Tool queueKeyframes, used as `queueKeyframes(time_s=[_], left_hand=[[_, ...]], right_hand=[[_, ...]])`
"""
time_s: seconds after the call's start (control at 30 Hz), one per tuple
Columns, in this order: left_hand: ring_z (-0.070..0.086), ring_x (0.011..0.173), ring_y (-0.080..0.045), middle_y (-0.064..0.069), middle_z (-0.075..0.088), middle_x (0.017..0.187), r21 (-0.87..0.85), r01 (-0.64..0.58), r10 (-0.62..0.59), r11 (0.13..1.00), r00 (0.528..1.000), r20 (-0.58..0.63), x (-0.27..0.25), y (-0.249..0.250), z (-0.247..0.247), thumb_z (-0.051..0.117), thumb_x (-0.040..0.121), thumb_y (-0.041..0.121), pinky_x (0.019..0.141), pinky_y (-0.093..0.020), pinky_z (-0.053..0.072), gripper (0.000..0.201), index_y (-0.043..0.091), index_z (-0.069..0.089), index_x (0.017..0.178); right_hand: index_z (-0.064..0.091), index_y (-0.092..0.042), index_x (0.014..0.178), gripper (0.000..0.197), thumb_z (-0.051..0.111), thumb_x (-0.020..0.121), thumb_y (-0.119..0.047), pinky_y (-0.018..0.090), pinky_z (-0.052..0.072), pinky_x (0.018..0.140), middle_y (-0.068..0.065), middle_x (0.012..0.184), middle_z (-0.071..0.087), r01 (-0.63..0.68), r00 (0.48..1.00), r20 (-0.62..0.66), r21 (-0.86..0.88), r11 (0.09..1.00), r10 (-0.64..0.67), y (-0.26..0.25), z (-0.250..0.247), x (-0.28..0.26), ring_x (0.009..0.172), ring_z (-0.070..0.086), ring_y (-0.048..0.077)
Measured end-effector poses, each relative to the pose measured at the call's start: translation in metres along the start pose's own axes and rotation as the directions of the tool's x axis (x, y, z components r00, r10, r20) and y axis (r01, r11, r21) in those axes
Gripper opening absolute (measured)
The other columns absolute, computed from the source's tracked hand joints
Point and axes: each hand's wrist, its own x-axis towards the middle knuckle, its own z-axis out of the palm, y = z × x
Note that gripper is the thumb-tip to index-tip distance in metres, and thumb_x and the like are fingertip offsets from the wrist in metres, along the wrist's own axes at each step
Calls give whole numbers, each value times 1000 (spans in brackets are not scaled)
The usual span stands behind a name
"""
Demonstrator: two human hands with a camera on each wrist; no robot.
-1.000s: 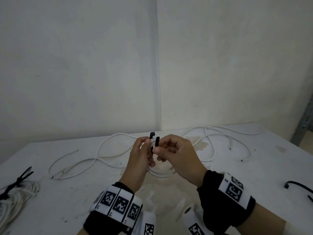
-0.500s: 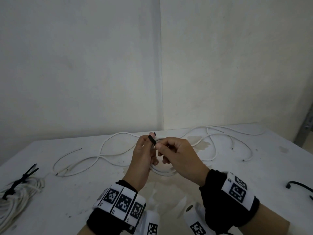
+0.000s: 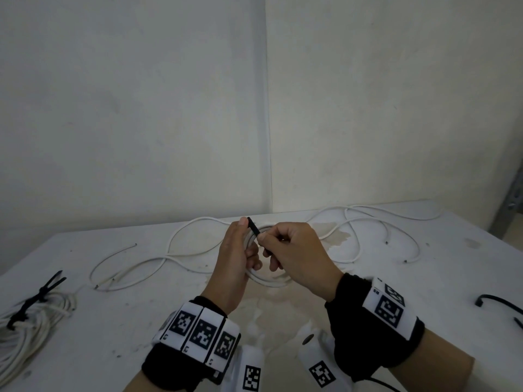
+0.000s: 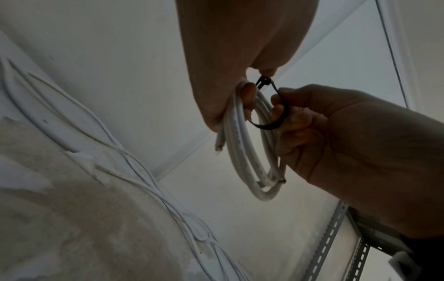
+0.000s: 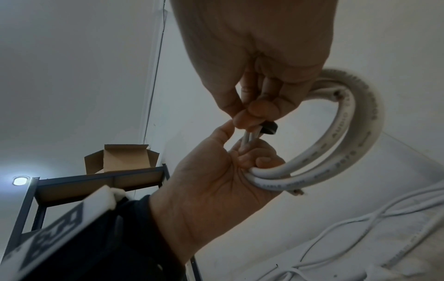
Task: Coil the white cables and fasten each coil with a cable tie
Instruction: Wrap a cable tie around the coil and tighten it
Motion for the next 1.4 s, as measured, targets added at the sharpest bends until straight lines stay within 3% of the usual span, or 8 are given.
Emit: queueKeyframes(time_s=[0.43, 0.6, 0.93, 1.07, 1.17, 1.27, 1.33, 1.4], left_hand=[[31, 45, -6, 4, 33, 58, 55, -48, 47, 997, 999, 13, 0, 2, -1, 36, 97, 33, 50, -24, 33, 28, 12, 47, 83], [31, 45, -6, 8, 37, 53, 20, -44, 44, 999, 999, -32, -2, 0, -1, 29, 99, 41, 49, -24, 32, 39, 11, 52, 85], [34, 55, -8, 5, 41, 64, 105, -120, 126, 987, 991, -53, -7, -6, 2, 37, 98, 27, 51, -23, 32, 27, 14, 51, 78], [38, 57, -9, 2, 53, 68, 127, -145, 151, 981, 988, -37, -6, -9, 2, 36, 98, 30, 49, -22, 33, 31, 17, 53, 76], [38, 53, -5, 12, 50, 58, 150, -159, 168, 976, 985, -49, -4, -6, -7, 37, 98, 31, 48, -19, 34, 30, 16, 54, 77], [34, 47, -2, 15, 44, 48, 152, -146, 161, 977, 983, -89, -1, -2, -16, 42, 96, 27, 45, -17, 31, 27, 16, 55, 75], [33, 43, -2, 15, 41, 44, 211, -142, 157, 967, 986, -53, -1, -1, -19, 46, 95, 24, 44, -16, 29, 23, 17, 58, 76], [34, 42, -2, 14, 42, 44, 264, -150, 152, 953, 988, 13, -3, 0, -18, 50, 93, 21, 44, -16, 30, 19, 15, 62, 80]], right_hand=[[58, -17, 59, 26, 60, 85, -12, 13, 38, 44, -3, 55, 56, 16, 1000, 5, -27, 1000, -16, -3, 0, 2, 36, 45, 4], [57, -18, 57, 29, 60, 85, -12, 11, 36, 43, -4, 52, 54, 43, 999, -12, -93, 995, -44, -3, 1, 4, 36, 45, 4], [64, -1, 71, 22, 58, 87, -14, 9, 34, 47, -6, 55, 54, 64, 997, -24, -139, 988, -68, 6, 3, 5, 42, 48, 2], [61, -15, 66, 22, 59, 88, -14, 8, 36, 46, -8, 57, 56, 85, 990, -104, -101, 991, -95, 8, 13, 6, 44, 52, 1], [61, -19, 73, 12, 65, 84, -17, 10, 39, 45, -5, 65, 60, 106, 989, -103, -19, 994, -107, 7, 11, 1, 42, 53, 5], [67, -17, 87, 7, 65, 84, -23, 8, 38, 53, -4, 77, 62, 182, 962, -186, -115, 977, -201, 8, 1, 5, 55, 55, 3], [70, -13, 89, 15, 60, 88, -25, 9, 37, 64, -4, 85, 59, 159, 976, -111, -208, 965, -185, 9, -4, 13, 66, 51, -1], [69, -13, 86, 18, 56, 91, -25, 12, 38, 69, -2, 87, 58, 94, 996, 18, -161, 982, -92, 9, -6, 19, 68, 49, 1]])
